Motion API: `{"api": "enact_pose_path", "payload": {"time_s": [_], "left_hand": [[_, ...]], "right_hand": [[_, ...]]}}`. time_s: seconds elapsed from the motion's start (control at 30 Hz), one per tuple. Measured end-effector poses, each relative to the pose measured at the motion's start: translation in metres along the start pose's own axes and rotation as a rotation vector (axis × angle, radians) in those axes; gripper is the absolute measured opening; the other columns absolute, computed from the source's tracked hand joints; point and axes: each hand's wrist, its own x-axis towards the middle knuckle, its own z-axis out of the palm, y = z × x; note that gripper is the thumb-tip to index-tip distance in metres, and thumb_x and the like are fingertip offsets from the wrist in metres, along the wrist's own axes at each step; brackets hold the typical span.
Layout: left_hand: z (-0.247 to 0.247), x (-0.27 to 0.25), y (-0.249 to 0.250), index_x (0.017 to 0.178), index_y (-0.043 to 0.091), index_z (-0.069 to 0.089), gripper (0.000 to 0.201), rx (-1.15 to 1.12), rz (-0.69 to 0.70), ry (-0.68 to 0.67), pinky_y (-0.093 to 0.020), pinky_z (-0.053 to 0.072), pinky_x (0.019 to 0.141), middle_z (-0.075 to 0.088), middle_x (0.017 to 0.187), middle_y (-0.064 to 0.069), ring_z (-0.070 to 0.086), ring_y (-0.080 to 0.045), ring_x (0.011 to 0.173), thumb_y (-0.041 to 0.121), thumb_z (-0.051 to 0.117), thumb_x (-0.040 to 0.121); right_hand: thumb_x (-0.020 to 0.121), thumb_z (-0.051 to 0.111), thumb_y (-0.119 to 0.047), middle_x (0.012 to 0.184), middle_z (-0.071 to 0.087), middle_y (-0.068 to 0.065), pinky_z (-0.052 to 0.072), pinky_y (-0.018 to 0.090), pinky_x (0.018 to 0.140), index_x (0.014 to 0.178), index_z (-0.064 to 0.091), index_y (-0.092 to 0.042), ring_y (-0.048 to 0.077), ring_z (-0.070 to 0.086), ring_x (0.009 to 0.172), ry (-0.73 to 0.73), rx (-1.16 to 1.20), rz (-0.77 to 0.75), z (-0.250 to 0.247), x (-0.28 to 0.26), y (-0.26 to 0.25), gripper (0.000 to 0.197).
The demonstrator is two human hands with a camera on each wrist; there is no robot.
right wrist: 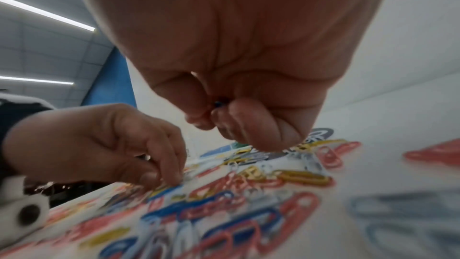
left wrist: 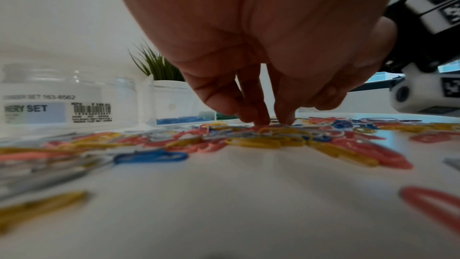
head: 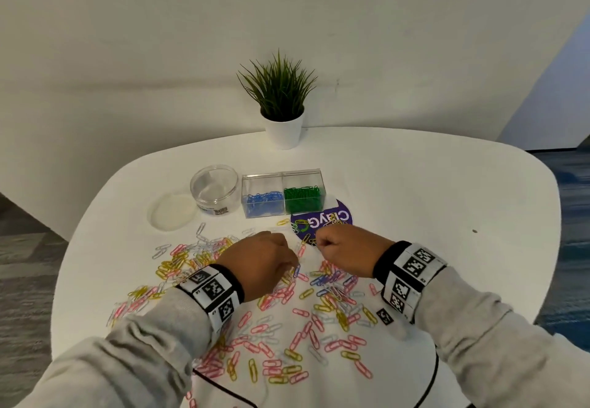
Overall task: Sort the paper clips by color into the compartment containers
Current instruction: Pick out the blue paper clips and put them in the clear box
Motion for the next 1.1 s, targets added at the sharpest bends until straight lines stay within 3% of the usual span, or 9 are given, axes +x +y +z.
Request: {"api": "enact_pose_path", "payload": {"time_s": [0.2, 0.4, 0.63, 0.77, 0.83, 0.93, 1.0, 1.1], "left_hand": [[-0.002, 0.000, -0.003, 0.109, 0.028, 0.069, 0.020, -0.007, -0.069, 0.044, -0.028, 0.044, 0.080, 0.060, 0.104, 0.005, 0.056, -0.017, 0.099, 0.026, 0.053, 0.097], [-0.001, -0.003, 0.005, 0.125, 0.043, 0.064, 0.032, 0.037, 0.056, -0.009, -0.034, 0.051, 0.080, 0.057, 0.112, 0.007, 0.054, -0.014, 0.101, 0.030, 0.055, 0.098], [-0.002, -0.001, 0.006, 0.106, 0.030, 0.068, 0.016, 0.031, 0.015, -0.010, -0.032, 0.049, 0.080, 0.057, 0.107, 0.007, 0.054, -0.014, 0.098, 0.036, 0.057, 0.095], [0.000, -0.002, 0.006, 0.097, 0.026, 0.062, 0.010, 0.042, 0.013, 0.034, -0.031, 0.048, 0.076, 0.055, 0.099, 0.006, 0.052, -0.014, 0.091, 0.033, 0.055, 0.094], [-0.001, -0.004, 0.006, 0.091, 0.026, 0.060, 0.006, 0.021, 0.021, 0.097, -0.030, 0.048, 0.070, 0.055, 0.092, 0.008, 0.051, -0.012, 0.083, 0.029, 0.055, 0.090], [-0.006, -0.008, 0.007, 0.087, 0.027, 0.058, 0.003, -0.009, -0.007, 0.163, -0.029, 0.048, 0.063, 0.055, 0.083, 0.011, 0.050, -0.011, 0.072, 0.026, 0.056, 0.086], [-0.008, -0.011, 0.009, 0.091, 0.027, 0.058, 0.004, -0.025, -0.012, 0.165, -0.029, 0.048, 0.060, 0.058, 0.082, 0.011, 0.052, -0.012, 0.068, 0.024, 0.057, 0.088], [-0.012, -0.010, 0.017, 0.107, 0.033, 0.059, 0.020, -0.204, -0.068, 0.144, -0.023, 0.050, 0.066, 0.064, 0.086, 0.014, 0.058, -0.004, 0.074, 0.019, 0.055, 0.093]], "right_hand": [[0.089, 0.057, -0.021, 0.106, 0.063, -0.014, 0.050, 0.031, 0.085, 0.092, 0.067, -0.032, 0.010, 0.058, 0.096, -0.075, -0.174, -0.063, 0.012, -0.004, 0.002, 0.015], [0.092, 0.058, -0.028, 0.113, 0.061, -0.008, 0.048, 0.030, 0.084, 0.108, 0.065, -0.031, 0.014, 0.057, 0.101, 0.035, -0.261, -0.075, 0.014, -0.006, 0.005, 0.017], [0.093, 0.060, -0.032, 0.115, 0.061, -0.009, 0.048, 0.033, 0.090, 0.111, 0.068, -0.031, 0.014, 0.056, 0.103, 0.002, -0.284, -0.128, 0.017, -0.009, 0.003, 0.020], [0.092, 0.056, -0.028, 0.102, 0.064, -0.007, 0.050, 0.030, 0.078, 0.099, 0.063, -0.025, 0.014, 0.057, 0.090, -0.015, -0.298, -0.143, 0.022, -0.009, 0.001, 0.010], [0.090, 0.056, -0.027, 0.092, 0.061, -0.007, 0.047, 0.027, 0.070, 0.090, 0.057, -0.025, 0.013, 0.055, 0.081, -0.010, -0.207, -0.096, 0.018, -0.011, 0.001, 0.002], [0.089, 0.051, -0.015, 0.076, 0.061, -0.001, 0.044, 0.026, 0.058, 0.081, 0.048, -0.018, 0.014, 0.058, 0.066, 0.079, 0.183, 0.016, 0.003, -0.019, 0.008, 0.009], [0.088, 0.047, -0.003, 0.068, 0.065, 0.007, 0.042, 0.027, 0.047, 0.084, 0.049, -0.011, 0.017, 0.059, 0.054, 0.138, 0.500, 0.067, -0.007, -0.028, 0.015, 0.009], [0.088, 0.043, 0.005, 0.070, 0.065, 0.013, 0.042, 0.027, 0.045, 0.098, 0.055, -0.006, 0.022, 0.058, 0.053, 0.168, 0.796, 0.156, -0.013, -0.036, 0.030, 0.019]]}}
